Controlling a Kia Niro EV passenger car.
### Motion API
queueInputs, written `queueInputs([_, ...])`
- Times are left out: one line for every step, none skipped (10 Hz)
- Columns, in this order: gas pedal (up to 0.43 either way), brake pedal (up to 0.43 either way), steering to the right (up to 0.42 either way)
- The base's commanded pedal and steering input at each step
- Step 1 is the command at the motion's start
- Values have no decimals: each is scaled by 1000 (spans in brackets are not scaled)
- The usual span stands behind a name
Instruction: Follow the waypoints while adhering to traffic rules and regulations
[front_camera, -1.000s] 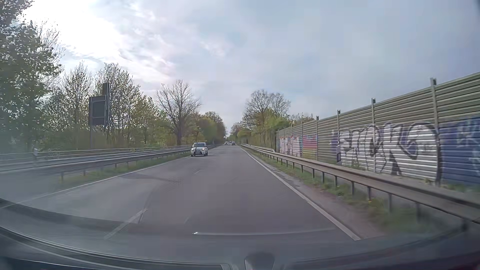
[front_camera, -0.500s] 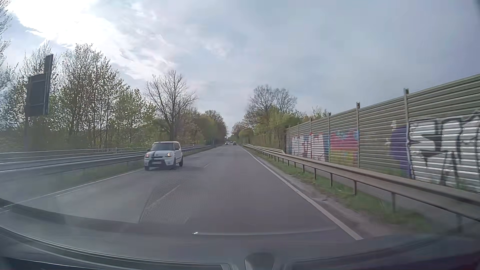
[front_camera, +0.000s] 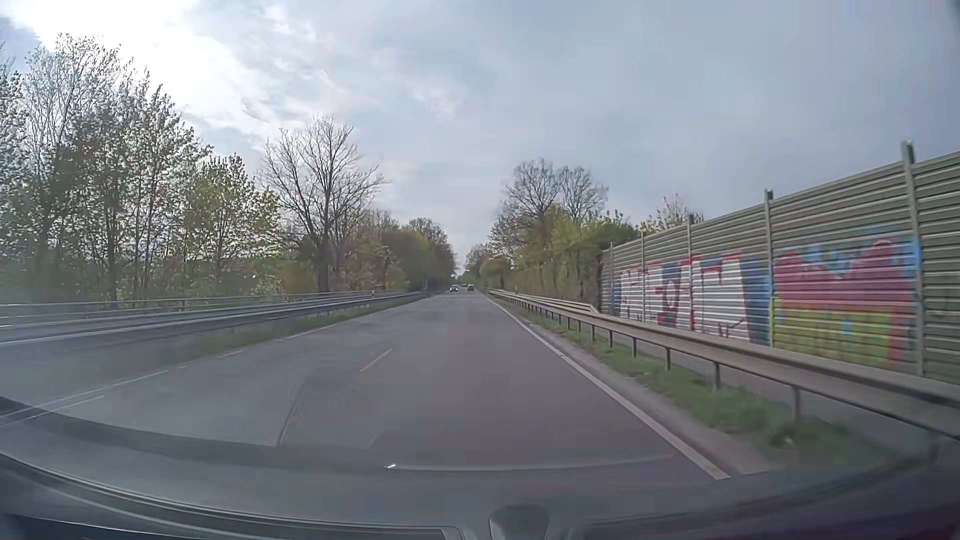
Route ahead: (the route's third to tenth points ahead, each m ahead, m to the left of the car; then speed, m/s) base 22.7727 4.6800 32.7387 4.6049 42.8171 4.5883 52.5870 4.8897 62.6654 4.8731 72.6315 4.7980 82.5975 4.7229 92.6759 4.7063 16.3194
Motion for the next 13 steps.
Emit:
queueInputs([98, 0, -6])
queueInputs([98, 0, -5])
queueInputs([98, 0, -5])
queueInputs([98, 0, -5])
queueInputs([98, 0, -5])
queueInputs([98, 0, -5])
queueInputs([98, 0, -5])
queueInputs([98, 0, -5])
queueInputs([98, 0, -5])
queueInputs([98, 0, -5])
queueInputs([98, 0, -5])
queueInputs([98, 0, -5])
queueInputs([98, 0, -4])
